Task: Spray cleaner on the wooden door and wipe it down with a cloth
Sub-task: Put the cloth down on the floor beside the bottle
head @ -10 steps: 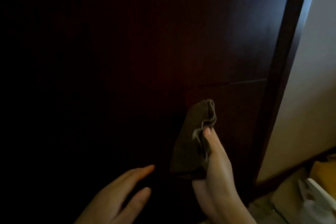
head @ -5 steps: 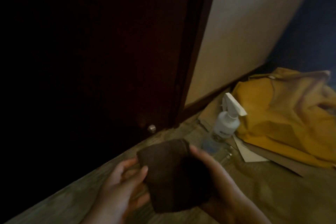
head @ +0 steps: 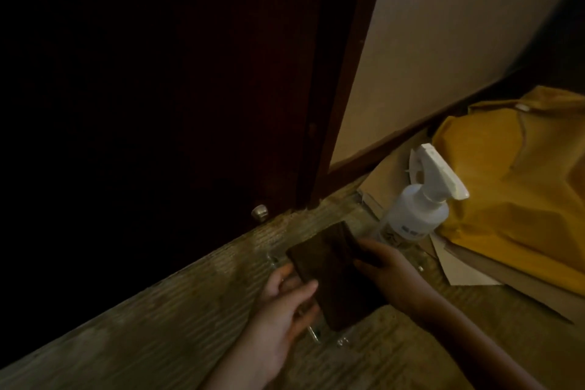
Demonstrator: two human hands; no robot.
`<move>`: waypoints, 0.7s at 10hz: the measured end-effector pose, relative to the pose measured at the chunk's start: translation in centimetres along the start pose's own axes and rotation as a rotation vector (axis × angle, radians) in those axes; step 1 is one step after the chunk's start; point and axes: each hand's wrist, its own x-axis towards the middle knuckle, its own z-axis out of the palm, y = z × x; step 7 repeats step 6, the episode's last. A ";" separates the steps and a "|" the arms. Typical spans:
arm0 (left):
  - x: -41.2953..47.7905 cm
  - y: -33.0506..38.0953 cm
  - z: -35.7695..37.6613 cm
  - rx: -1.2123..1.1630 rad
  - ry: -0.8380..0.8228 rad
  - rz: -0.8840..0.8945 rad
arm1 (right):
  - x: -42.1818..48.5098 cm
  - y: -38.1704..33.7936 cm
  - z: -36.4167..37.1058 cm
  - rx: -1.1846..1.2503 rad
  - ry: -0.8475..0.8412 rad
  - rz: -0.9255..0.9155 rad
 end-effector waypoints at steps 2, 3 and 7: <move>5.4 -1.2 0.2 0.400 0.162 0.259 | 5.1 2.3 0.6 -0.331 -0.008 -0.001; 7.1 -2.2 -0.5 0.555 0.211 0.272 | 6.6 3.7 1.6 -0.490 -0.023 0.010; 7.0 -1.7 -0.7 0.961 0.159 0.259 | 7.5 4.0 2.3 -0.667 -0.033 0.056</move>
